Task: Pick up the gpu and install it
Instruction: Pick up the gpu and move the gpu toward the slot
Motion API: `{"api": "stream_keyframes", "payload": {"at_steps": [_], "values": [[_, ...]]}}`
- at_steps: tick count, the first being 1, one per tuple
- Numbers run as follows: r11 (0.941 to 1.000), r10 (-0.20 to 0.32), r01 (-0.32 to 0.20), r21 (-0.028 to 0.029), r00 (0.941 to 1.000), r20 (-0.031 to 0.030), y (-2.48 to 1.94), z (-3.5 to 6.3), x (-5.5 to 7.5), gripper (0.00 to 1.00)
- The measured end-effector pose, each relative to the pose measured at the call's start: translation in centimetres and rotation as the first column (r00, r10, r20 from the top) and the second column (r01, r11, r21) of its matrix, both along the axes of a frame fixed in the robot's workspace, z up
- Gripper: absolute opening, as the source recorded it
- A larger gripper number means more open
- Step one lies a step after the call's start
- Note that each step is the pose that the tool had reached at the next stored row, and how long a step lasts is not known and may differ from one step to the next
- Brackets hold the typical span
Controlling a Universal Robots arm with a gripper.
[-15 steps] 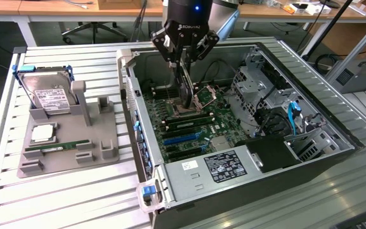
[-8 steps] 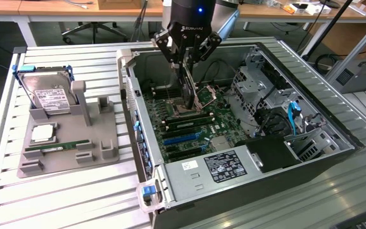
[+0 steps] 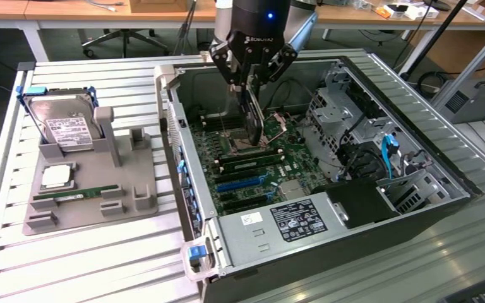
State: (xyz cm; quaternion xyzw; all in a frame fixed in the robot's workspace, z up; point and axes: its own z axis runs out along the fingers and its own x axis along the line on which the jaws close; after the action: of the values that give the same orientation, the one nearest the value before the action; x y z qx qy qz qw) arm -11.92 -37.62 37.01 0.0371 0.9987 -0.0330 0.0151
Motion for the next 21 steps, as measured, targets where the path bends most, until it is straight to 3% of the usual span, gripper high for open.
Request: {"api": "stream_keyframes", "payload": {"at_steps": [21], "values": [[1.0000,0.000,0.000,-0.0076,1.0000,0.0000,0.00,-0.69,1.3,0.27]]}}
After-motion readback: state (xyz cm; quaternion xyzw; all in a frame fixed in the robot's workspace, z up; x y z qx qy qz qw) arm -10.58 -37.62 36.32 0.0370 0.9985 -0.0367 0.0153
